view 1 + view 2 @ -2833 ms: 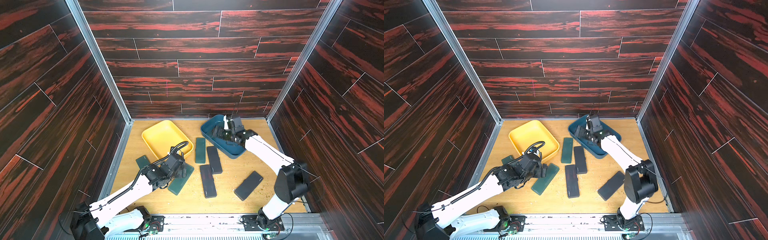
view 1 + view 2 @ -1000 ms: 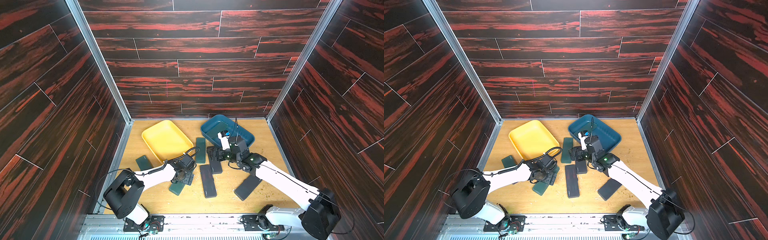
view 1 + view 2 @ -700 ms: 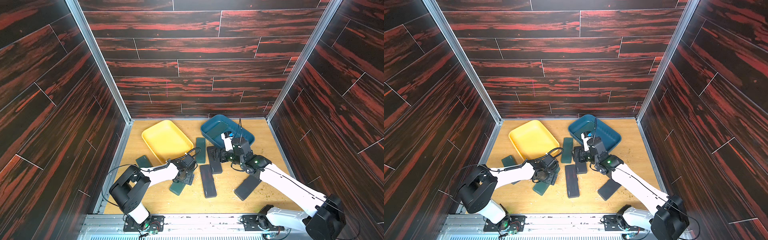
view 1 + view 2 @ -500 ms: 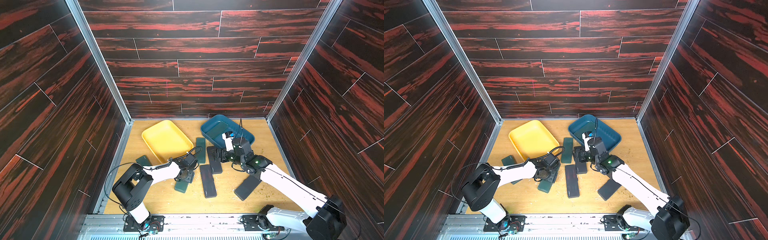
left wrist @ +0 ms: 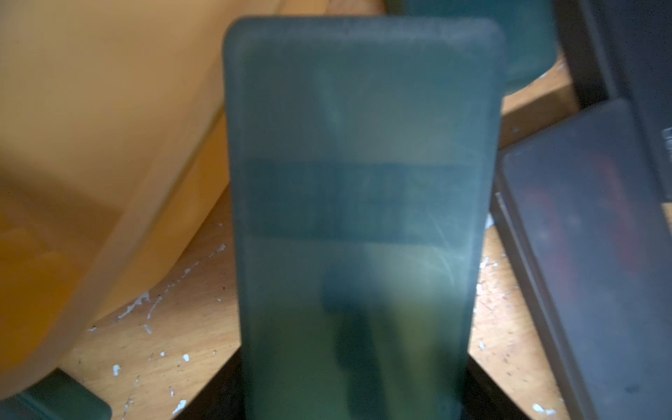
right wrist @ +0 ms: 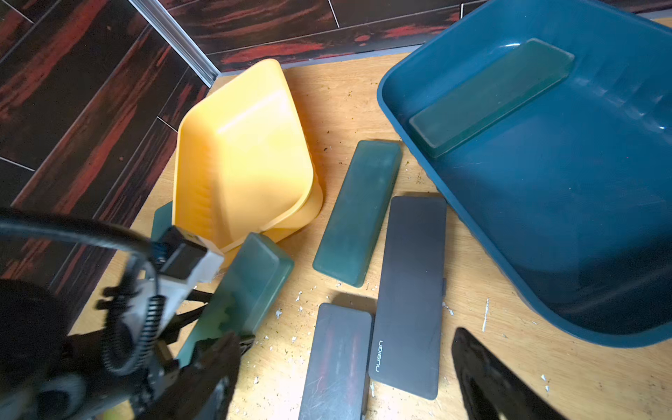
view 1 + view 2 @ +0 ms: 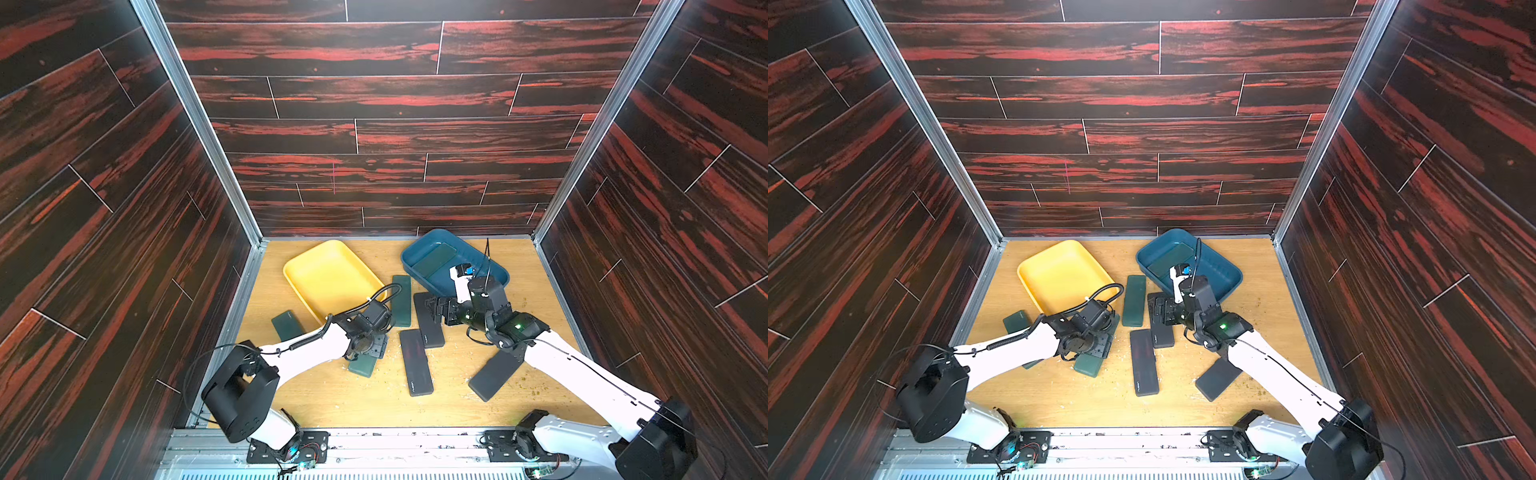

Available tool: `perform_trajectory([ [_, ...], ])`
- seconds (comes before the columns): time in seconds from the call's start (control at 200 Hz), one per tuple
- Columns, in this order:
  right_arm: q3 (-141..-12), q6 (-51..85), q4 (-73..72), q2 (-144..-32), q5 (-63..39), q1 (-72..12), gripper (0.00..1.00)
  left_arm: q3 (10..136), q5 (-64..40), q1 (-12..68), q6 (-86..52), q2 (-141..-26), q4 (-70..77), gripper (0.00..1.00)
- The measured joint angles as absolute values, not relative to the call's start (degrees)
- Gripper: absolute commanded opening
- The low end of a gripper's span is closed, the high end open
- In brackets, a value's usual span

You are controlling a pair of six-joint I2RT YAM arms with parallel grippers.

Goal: Place the pencil cases by color into the storage box
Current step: Pick up the pencil case from the center of the board.

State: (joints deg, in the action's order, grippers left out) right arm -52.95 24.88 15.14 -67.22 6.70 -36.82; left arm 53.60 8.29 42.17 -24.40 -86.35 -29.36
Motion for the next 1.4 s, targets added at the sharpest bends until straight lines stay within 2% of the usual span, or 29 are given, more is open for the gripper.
perform_trajectory([
  [0.326,-52.9,25.0,15.4,-65.6,5.9,-34.8,0.91,58.6,5.3,42.2,-24.4,-80.0,-30.8,0.68],
  [0.531,-52.7,26.0,12.7,-63.7,1.5,-31.0,0.91,64.7,0.8,40.4,-24.4,-76.8,-27.7,0.68],
  [0.997,-48.4,29.6,-8.1,-62.3,-20.6,-21.0,0.92,67.3,-20.3,29.8,-25.0,-79.4,-10.0,0.67],
  [1.177,-48.4,32.2,-19.7,-63.4,-29.8,-18.7,0.96,67.3,-26.9,29.1,-26.1,-79.6,-3.6,0.67],
  [1.403,-49.4,35.8,-32.8,-70.1,-39.3,-17.9,0.98,67.3,-33.5,29.1,-28.5,-80.3,3.2,0.67],
])
